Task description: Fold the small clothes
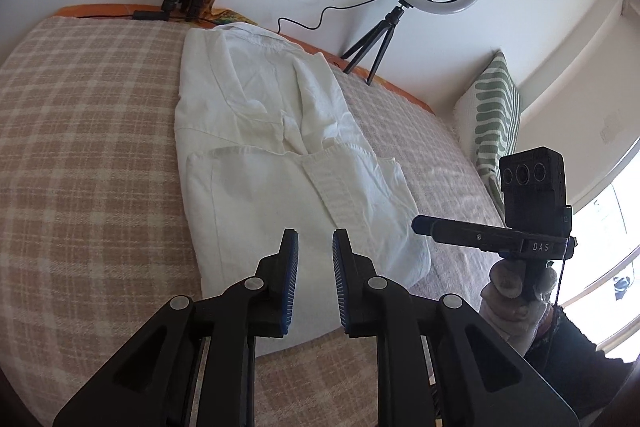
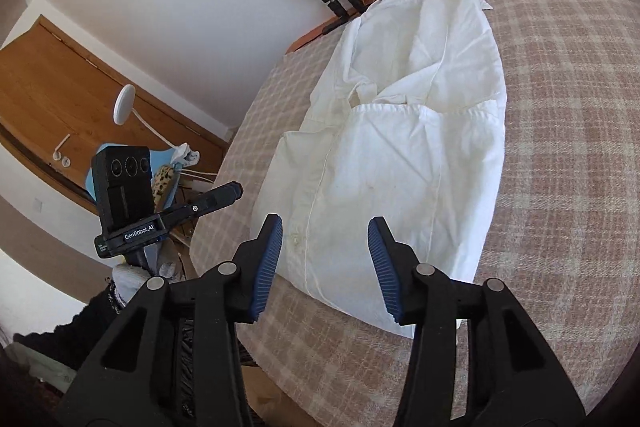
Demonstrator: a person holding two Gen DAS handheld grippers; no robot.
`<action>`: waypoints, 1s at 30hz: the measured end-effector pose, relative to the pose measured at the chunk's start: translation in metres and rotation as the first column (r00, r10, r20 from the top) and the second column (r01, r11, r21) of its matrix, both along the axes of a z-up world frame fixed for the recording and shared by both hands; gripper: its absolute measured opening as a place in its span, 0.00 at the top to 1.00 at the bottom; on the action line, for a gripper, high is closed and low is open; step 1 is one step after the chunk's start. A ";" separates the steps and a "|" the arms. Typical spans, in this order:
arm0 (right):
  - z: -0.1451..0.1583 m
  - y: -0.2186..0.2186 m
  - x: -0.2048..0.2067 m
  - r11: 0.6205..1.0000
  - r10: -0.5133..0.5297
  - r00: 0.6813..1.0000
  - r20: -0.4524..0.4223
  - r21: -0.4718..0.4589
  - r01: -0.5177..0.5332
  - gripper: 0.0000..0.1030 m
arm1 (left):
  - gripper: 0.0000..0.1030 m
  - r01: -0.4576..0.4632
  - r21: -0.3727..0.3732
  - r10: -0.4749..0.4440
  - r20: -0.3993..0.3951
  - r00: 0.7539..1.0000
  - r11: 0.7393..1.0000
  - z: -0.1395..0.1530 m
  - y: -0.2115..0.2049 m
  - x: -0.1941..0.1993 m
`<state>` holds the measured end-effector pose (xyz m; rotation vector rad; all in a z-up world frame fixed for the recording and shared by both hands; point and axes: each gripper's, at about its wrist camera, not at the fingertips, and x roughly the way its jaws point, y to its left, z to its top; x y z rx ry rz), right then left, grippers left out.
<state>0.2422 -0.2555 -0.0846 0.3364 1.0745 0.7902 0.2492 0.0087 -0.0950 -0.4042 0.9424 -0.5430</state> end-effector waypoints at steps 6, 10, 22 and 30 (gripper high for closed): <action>-0.024 0.032 0.005 0.964 -0.002 0.997 0.076 -0.265 0.023 0.60 | 0.85 0.071 0.201 -0.082 0.045 0.996 0.977 -0.022 -0.042 0.005; -0.036 0.015 0.018 0.960 -0.070 0.997 0.034 -0.271 0.076 0.88 | 0.87 0.034 0.267 -0.043 0.028 0.999 0.963 -0.048 -0.031 0.015; 0.011 -0.052 0.092 0.953 -0.242 0.962 0.126 -0.157 0.260 0.55 | 0.87 0.070 0.141 -0.085 0.104 0.991 0.988 0.007 -0.061 0.019; -0.018 -0.051 0.167 0.955 -0.227 0.971 0.074 -0.177 0.236 0.54 | 0.87 0.187 0.152 -0.195 0.038 0.980 0.971 -0.016 -0.107 0.033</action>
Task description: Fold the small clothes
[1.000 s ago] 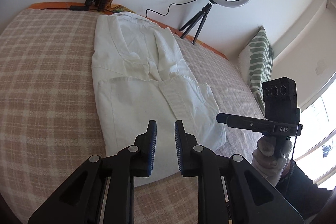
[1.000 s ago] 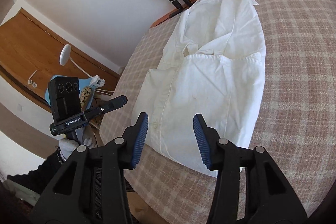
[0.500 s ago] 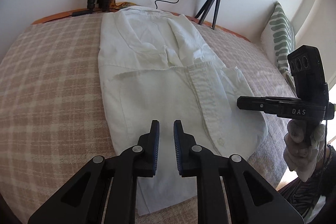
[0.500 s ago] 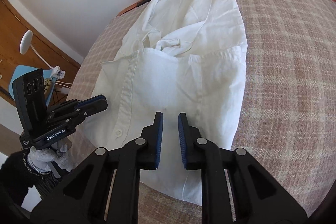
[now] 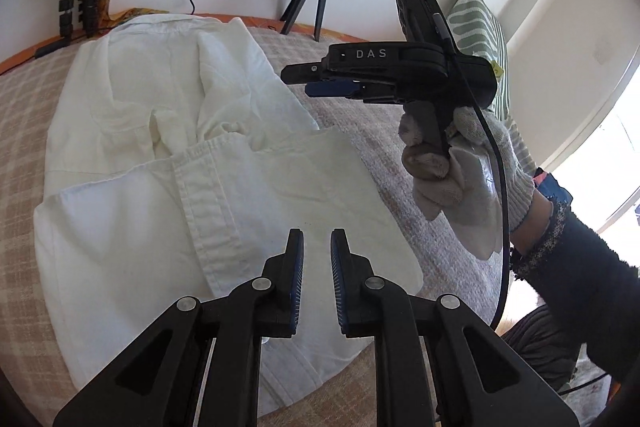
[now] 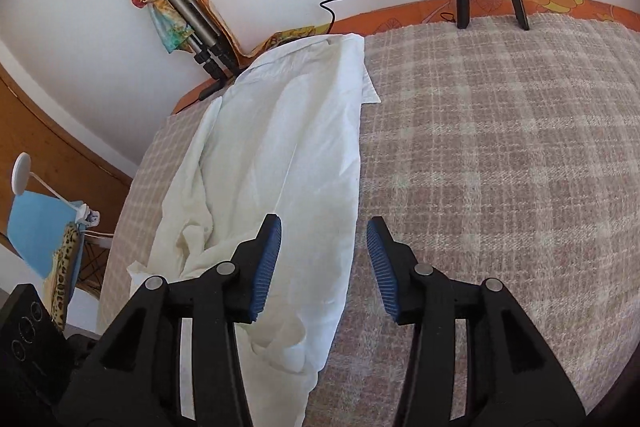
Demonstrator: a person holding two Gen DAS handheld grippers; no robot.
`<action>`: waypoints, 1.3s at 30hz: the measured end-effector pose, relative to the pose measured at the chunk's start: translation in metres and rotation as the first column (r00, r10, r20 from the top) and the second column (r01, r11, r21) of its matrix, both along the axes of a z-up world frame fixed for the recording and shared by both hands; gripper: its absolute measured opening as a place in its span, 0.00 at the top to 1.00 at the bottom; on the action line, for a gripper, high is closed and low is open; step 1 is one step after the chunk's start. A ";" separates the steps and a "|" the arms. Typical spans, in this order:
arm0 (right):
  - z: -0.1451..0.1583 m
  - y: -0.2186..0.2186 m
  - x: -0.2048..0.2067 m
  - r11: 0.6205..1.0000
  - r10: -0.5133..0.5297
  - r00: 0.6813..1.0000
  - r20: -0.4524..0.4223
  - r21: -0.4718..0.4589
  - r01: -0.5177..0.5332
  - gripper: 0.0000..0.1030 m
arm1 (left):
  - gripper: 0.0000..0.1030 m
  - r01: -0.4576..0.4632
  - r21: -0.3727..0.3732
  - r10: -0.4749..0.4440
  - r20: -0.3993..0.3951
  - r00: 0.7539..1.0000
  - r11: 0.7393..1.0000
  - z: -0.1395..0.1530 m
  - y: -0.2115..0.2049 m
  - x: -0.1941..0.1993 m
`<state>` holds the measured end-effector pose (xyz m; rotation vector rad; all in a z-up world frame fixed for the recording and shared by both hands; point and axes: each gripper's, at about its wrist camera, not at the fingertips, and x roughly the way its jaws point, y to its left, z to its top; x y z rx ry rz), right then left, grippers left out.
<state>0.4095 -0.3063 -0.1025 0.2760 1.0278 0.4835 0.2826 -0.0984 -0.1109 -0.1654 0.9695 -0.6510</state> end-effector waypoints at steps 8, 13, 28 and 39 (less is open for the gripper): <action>-0.012 0.005 0.060 0.997 0.010 1.000 -0.007 0.072 -0.010 0.54 | 0.87 0.046 -0.001 -0.046 -0.062 0.997 0.999 -0.016 -0.021 0.012; -0.015 0.018 0.077 0.998 0.051 0.998 -0.022 0.025 -0.051 0.92 | 0.87 0.059 0.005 -0.058 -0.064 0.996 0.998 -0.019 -0.029 0.016; 0.011 -0.019 0.092 0.994 -0.034 0.997 0.068 0.105 0.027 0.97 | 0.87 0.050 -0.003 -0.051 -0.072 0.996 0.999 -0.018 -0.031 0.014; -0.011 0.021 0.114 0.991 0.101 0.995 0.014 -0.093 -0.099 0.97 | 0.87 0.006 -0.067 -0.011 -0.071 0.997 0.998 0.014 0.005 0.022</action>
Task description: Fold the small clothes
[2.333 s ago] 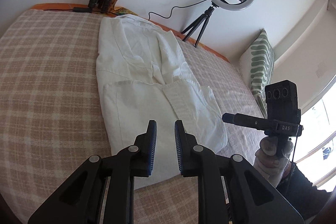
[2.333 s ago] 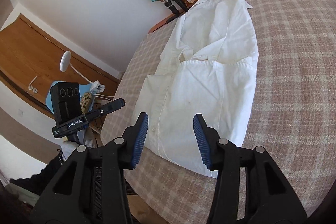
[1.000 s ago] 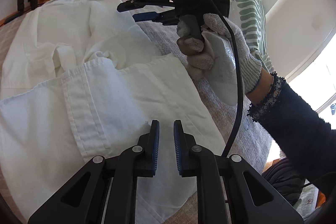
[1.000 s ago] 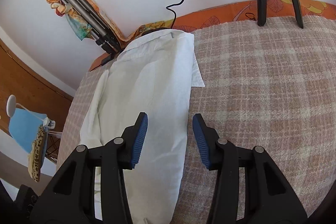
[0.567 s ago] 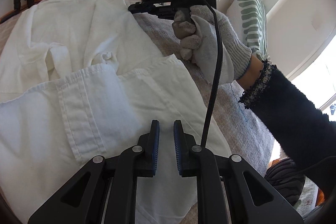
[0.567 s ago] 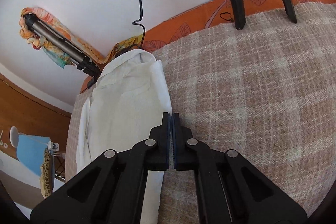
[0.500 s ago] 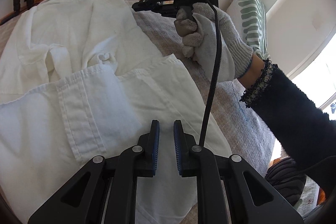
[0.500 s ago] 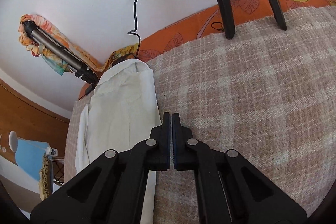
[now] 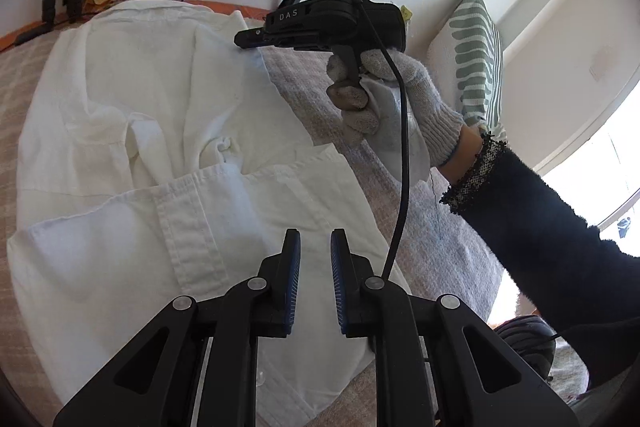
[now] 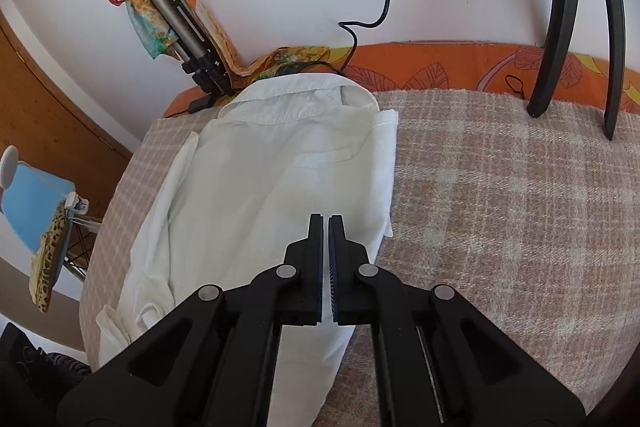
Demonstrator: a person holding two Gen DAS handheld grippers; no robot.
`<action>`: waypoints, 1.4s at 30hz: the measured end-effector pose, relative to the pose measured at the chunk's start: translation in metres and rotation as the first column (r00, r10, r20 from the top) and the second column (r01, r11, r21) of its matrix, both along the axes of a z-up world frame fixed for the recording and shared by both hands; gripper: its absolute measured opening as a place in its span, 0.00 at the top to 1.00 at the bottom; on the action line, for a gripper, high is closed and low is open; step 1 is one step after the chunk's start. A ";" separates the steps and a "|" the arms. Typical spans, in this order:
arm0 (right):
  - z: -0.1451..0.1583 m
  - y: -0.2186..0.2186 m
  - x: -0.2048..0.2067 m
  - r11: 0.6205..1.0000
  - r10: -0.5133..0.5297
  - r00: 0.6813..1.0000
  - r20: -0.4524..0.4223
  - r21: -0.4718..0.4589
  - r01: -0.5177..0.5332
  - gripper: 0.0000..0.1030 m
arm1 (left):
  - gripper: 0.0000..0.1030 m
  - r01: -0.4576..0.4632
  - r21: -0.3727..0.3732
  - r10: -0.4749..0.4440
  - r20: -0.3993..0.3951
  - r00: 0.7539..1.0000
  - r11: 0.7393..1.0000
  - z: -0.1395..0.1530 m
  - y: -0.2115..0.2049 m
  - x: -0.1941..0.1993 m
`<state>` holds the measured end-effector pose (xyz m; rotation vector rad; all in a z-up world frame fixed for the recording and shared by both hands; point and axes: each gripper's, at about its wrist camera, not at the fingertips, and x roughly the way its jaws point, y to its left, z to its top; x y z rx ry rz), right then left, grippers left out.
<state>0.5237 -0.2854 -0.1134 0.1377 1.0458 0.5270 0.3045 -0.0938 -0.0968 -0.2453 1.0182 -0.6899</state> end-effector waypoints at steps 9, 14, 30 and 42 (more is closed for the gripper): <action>0.002 -0.037 0.017 0.993 -0.114 0.993 -0.021 0.021 0.114 0.88 | 0.76 -0.254 0.066 0.249 0.075 0.965 0.965 0.016 0.122 0.077; 0.012 -0.034 0.018 0.988 -0.043 0.999 -0.003 0.150 0.043 0.36 | 0.76 -0.379 0.001 0.378 -0.045 0.925 0.926 -0.021 0.173 0.139; -0.005 0.002 0.053 0.987 0.017 0.997 -0.078 0.158 -0.004 0.64 | 0.58 -0.374 -0.139 0.365 -0.090 0.927 0.917 -0.054 0.165 0.239; 0.005 0.007 0.061 0.999 -0.036 0.999 0.011 0.039 0.036 0.97 | 0.97 -0.368 -0.164 0.365 -0.049 0.930 0.915 -0.046 0.163 0.245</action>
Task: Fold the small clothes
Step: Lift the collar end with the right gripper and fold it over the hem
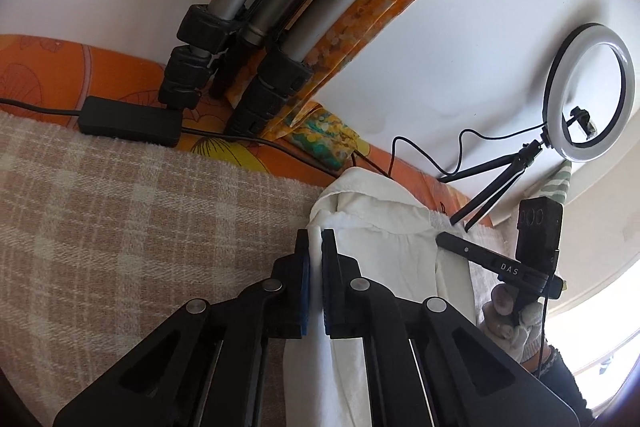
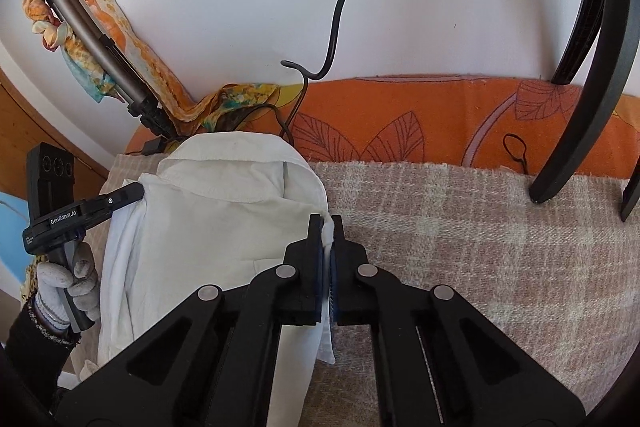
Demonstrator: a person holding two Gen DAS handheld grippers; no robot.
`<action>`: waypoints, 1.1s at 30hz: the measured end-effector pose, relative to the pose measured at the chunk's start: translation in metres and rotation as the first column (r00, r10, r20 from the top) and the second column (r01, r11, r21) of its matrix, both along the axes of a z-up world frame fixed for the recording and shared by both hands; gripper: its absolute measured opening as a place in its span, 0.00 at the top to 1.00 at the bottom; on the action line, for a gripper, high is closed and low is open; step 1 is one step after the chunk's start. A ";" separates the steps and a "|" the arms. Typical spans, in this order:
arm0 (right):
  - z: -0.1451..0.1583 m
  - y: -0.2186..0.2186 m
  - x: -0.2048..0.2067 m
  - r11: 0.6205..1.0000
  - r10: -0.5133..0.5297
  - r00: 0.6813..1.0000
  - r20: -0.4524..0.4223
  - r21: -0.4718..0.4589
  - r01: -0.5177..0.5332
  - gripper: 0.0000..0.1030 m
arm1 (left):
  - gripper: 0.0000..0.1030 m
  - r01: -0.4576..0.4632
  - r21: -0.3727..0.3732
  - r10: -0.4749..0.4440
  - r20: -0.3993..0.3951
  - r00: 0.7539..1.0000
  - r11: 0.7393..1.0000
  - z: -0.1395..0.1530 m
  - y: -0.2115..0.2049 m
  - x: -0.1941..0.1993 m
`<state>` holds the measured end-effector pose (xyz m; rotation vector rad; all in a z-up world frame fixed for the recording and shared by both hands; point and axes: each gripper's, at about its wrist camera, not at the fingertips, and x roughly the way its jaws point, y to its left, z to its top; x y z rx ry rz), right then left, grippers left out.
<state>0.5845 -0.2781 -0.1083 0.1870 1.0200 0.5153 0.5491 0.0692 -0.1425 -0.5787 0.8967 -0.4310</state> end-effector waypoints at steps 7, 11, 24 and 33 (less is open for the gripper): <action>0.043 -0.011 -0.023 0.998 0.005 0.998 0.058 0.061 -0.008 0.97 | 0.97 0.006 0.052 -0.010 0.079 0.997 0.999 0.035 -0.008 -0.020; 0.072 -0.012 -0.048 0.997 0.009 0.995 0.096 0.075 -0.016 0.97 | 0.97 0.005 0.056 -0.011 0.115 0.993 0.998 0.059 -0.008 -0.038; 0.141 -0.012 -0.165 0.992 0.009 0.986 0.166 0.125 -0.030 0.97 | 0.97 -0.011 0.066 -0.003 0.204 0.979 0.998 0.119 -0.009 -0.142; 0.135 -0.004 -0.272 0.996 0.021 0.982 0.186 0.078 -0.036 0.97 | 0.97 0.016 0.114 -0.040 0.216 0.976 0.993 0.111 -0.007 -0.238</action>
